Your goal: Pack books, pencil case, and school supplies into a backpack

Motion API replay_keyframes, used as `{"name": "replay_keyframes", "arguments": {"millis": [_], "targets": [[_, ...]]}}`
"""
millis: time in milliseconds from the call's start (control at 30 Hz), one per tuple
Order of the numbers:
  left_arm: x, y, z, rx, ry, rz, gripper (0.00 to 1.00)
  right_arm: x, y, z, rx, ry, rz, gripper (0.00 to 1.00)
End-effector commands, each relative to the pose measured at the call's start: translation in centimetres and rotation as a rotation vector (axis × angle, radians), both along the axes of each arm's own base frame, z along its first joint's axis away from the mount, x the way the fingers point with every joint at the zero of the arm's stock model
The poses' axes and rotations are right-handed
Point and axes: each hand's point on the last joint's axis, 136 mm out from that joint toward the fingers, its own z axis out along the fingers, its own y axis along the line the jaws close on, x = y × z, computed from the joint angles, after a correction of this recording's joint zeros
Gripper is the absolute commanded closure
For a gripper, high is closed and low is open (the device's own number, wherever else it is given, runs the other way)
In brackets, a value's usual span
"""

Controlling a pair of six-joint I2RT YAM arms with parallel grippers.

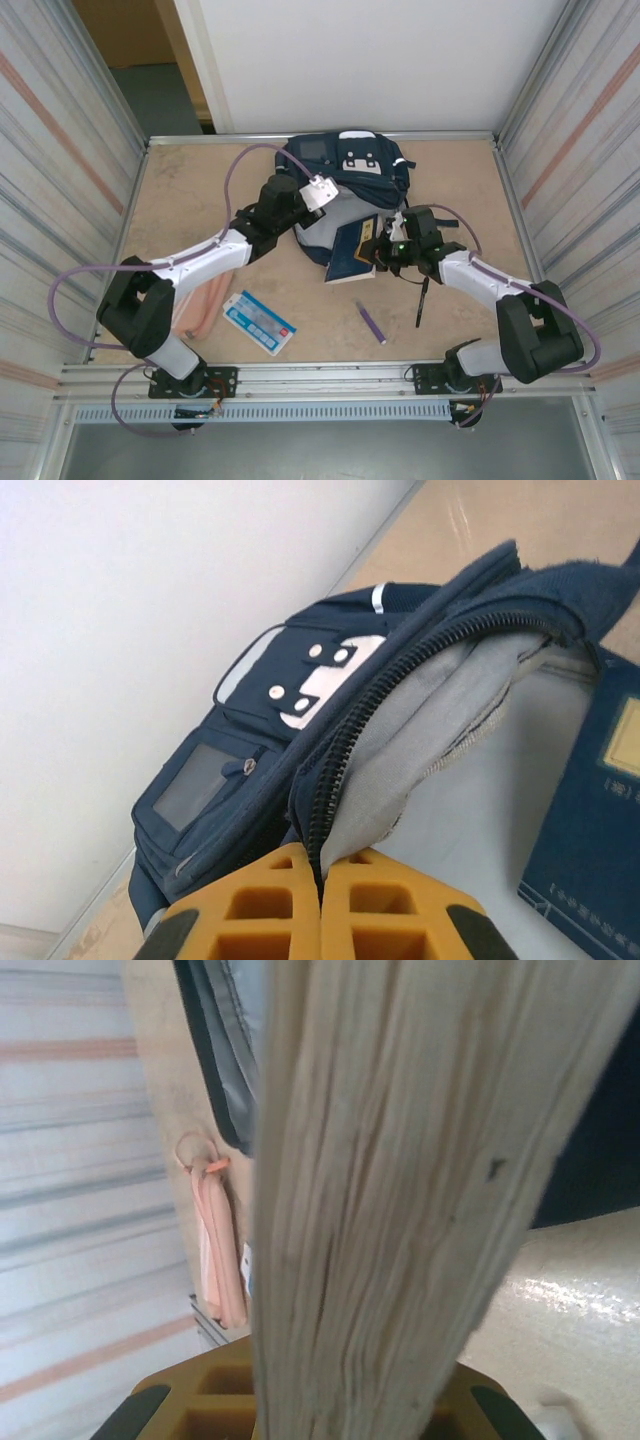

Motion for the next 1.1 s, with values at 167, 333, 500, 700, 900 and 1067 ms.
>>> {"name": "replay_keyframes", "arguments": {"millis": [167, 333, 500, 700, 900, 1067], "targets": [[-2.3, -0.5, 13.0, -0.29, -0.159, -0.038, 1.0, 1.5, 3.7, 5.3, 0.209, -0.097, -0.024, 0.97], [-3.8, -0.6, 15.2, -0.394, -0.131, -0.097, 1.0, 3.8, 5.3, 7.5, 0.294, -0.353, 0.052, 1.0], [-4.2, -0.3, 15.4, -0.426, -0.109, -0.109, 1.0, 6.7, 5.7, 6.7, 0.269, -0.42, 0.061, 1.0], [-4.8, 0.6, 14.5, -0.433, -0.092, -0.094, 1.0, 9.5, 5.0, 1.6, 0.12, -0.337, 0.078, 0.9], [-4.7, 0.8, 12.6, -0.419, -0.062, -0.076, 1.0, 11.4, 4.0, -4.2, -0.049, -0.212, 0.058, 0.65], [-3.9, 1.0, 11.2, -0.402, -0.047, -0.049, 1.0, 12.3, 1.4, -5.6, -0.218, -0.201, 0.011, 0.61]]}}
